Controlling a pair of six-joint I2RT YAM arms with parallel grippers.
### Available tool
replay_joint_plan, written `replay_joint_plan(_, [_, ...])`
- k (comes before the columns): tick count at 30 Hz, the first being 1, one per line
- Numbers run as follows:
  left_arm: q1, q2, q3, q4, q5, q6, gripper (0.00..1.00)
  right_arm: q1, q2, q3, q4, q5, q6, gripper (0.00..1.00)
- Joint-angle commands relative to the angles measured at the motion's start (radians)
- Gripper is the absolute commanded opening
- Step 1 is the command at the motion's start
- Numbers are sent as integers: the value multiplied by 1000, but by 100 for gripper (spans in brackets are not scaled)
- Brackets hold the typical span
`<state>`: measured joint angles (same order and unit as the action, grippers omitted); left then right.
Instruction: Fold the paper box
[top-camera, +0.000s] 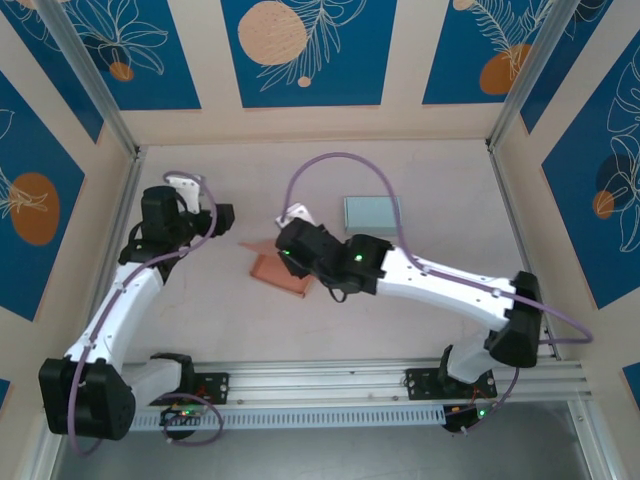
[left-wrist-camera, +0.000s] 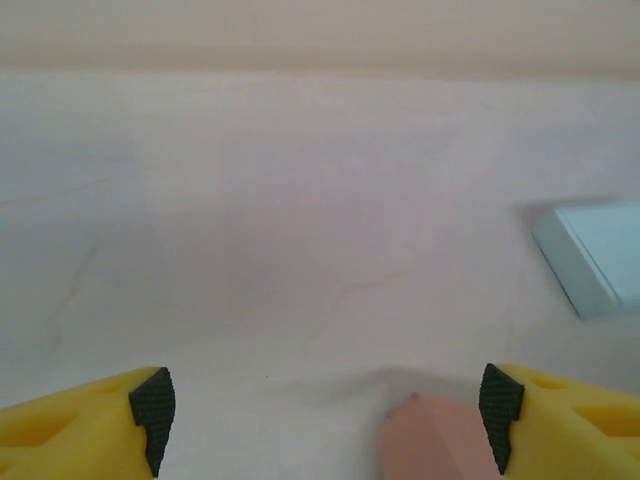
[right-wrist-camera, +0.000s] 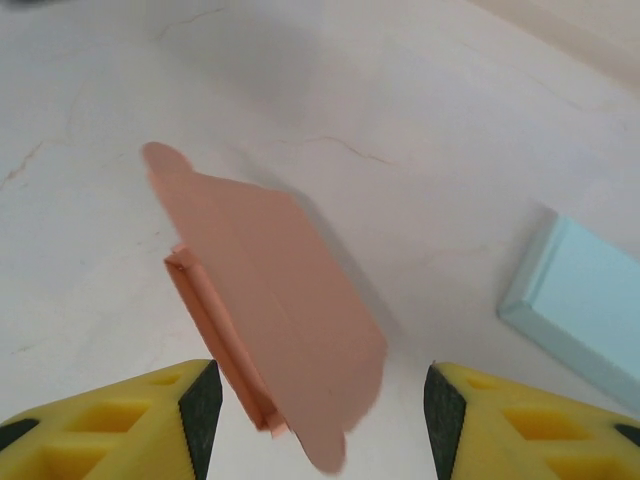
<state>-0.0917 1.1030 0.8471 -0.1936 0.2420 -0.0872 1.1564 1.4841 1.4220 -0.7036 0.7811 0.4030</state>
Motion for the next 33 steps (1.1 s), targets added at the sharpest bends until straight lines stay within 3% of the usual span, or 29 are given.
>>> replay_joint_plan(1, [20,-2,-58,31,360,236,82,-6,-75,-85,-95,1,235,58])
replay_joint_plan(3, [20,0,-80,15,512,328,85,-4,-109,-134,-91,-34,268,59])
replay_joint_plan(7, [21,-1,-147,14,462,390,94,3,-126,-209,-60,-77,282,67])
replay_joint_plan(10, [22,4,-202,47,550,440,100,-3,-79,-181,-54,-92,252,71])
replay_joint_plan(15, [22,82,-193,0,506,474,99,34,21,-149,-43,-113,249,80])
replay_joint_plan(22, [20,218,-142,46,481,435,89,2,160,-91,-97,-39,289,81])
replay_joint_plan(28, [10,248,-140,125,467,344,74,-63,242,-58,-49,-52,264,73])
replay_joint_plan(33, [-24,255,-130,145,399,323,67,-85,260,-54,-37,-63,297,54])
